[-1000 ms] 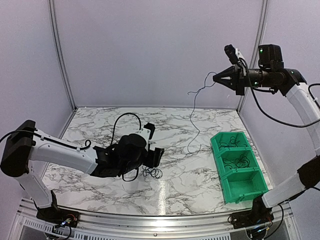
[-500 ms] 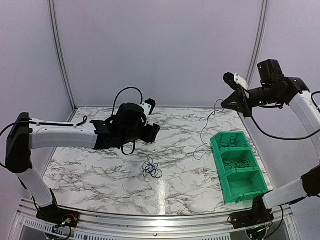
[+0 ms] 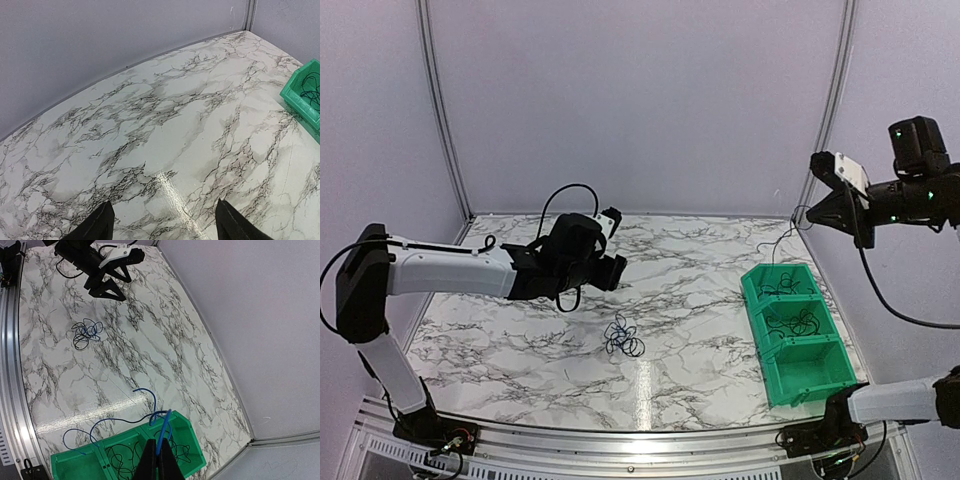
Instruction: Untangle the cables
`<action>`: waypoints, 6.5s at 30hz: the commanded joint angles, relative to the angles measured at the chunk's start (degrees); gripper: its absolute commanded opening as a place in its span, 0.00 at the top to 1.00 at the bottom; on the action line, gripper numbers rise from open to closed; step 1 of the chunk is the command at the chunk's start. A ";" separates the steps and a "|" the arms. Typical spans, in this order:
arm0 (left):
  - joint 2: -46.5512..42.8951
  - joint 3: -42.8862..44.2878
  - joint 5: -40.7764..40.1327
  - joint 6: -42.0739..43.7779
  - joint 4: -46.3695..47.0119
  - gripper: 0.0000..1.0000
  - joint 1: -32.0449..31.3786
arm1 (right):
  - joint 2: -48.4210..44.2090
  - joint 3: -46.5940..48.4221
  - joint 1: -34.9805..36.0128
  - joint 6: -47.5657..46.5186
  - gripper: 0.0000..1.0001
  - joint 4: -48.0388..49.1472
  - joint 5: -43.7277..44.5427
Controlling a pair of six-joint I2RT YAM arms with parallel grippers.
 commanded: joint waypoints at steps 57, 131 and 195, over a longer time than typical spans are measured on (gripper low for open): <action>2.52 1.11 -4.73 3.47 -1.55 0.28 -0.03 | -18.22 -44.29 -0.40 -13.25 1.00 -2.45 25.22; 50.16 54.60 42.20 -15.48 26.00 0.56 -17.42 | -41.25 -37.02 -0.40 1.58 1.00 18.91 -0.10; 24.78 12.32 22.26 -20.75 26.96 0.41 -10.39 | -47.31 -36.27 8.76 2.32 1.00 5.92 27.24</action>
